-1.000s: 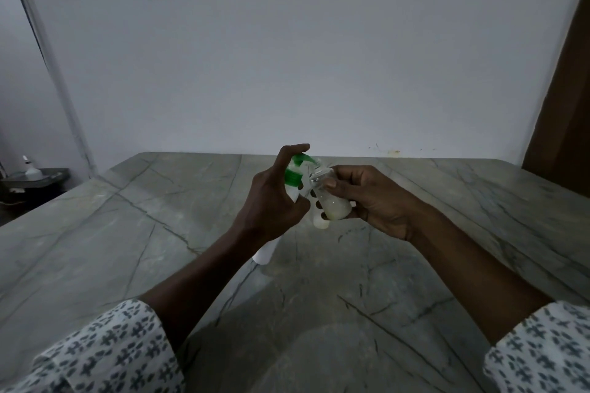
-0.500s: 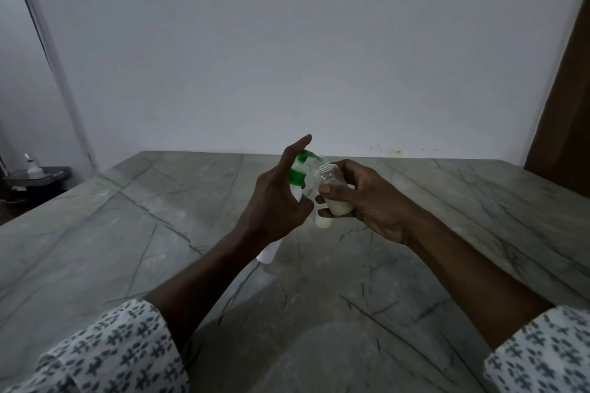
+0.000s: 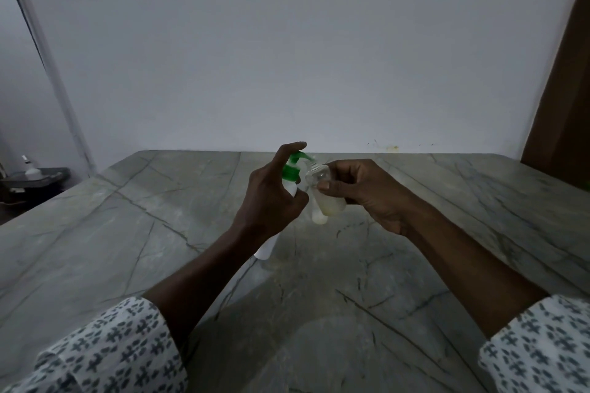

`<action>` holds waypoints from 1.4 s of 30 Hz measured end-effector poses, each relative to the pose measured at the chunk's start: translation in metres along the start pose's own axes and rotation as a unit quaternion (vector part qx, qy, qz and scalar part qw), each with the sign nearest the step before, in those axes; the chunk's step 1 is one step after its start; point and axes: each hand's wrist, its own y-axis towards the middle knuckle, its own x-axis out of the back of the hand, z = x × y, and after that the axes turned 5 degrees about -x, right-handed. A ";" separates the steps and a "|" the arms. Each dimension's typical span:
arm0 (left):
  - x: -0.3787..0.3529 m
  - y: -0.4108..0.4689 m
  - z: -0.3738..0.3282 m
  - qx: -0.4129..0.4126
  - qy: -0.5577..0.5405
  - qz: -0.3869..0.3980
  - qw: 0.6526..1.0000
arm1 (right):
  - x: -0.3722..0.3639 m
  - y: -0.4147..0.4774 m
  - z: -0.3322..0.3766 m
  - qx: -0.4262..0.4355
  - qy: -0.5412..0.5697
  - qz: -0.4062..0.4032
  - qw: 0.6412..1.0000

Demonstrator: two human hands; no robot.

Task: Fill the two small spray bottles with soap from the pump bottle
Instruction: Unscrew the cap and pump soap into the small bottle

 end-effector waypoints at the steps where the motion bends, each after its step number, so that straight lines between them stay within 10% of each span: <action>1: 0.000 0.000 0.000 -0.007 -0.001 0.003 1.000 | 0.000 0.000 0.000 0.000 0.004 -0.002 1.000; 42: -0.004 0.000 0.003 -0.017 0.005 -0.035 0.999 | -0.003 0.001 -0.007 -0.002 0.029 0.019 0.999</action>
